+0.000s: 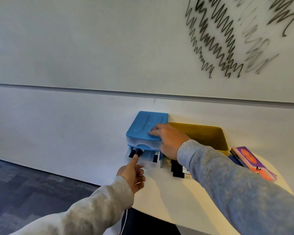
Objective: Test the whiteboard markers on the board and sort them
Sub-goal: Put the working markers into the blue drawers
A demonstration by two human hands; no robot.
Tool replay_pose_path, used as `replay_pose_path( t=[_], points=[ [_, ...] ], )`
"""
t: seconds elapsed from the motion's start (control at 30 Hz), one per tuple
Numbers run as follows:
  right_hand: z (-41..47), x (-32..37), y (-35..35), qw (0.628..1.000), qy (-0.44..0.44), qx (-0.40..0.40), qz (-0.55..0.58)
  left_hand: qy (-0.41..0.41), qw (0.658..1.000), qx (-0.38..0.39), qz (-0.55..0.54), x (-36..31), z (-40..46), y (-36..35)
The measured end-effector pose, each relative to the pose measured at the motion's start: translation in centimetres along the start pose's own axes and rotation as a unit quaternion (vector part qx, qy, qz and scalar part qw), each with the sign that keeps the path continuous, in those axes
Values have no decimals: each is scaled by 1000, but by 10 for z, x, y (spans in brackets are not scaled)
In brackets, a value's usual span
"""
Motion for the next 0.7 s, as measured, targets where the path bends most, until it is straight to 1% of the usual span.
replay_pose_path(
  t=[0.13, 0.23, 0.37, 0.47, 0.5, 0.53, 0.6, 0.7],
  points=[
    [1, 1, 4, 1000, -12, 14, -9, 6, 996, -15, 91, 5, -9, 20],
    [0, 3, 6, 999, -22, 26, -11, -32, 986, -41, 157, -5, -13, 27],
    [1, 5, 6, 999, -30, 26, -14, -66, 975, -66, 202, -15, -11, 38],
    [0, 7, 5, 999, -30, 25, -21, -101, 945, -86, 298, -24, -13, 47],
    [0, 7, 5, 999, -30, 25, -25, -119, 937, -98, 314, -28, -15, 48],
    [0, 7, 5, 999, -30, 23, -28, -136, 934, -103, 315, -32, -16, 49],
    [1, 6, 4, 999, -34, 21, -32, -164, 938, -94, 289, -37, -14, 48],
    [4, 6, 2, 999, -34, 23, -35, -141, 947, -58, 282, -37, -8, 46]
  ],
)
Point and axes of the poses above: each hand's wrist, its own z-axis towards the middle knuckle, its own y-axis out of the back of the hand, x = y × z, the point moved 5 cm from there along z, towards the middle knuckle, and after that the axes turned 6 degrees about -z, right-handed, at the moved point
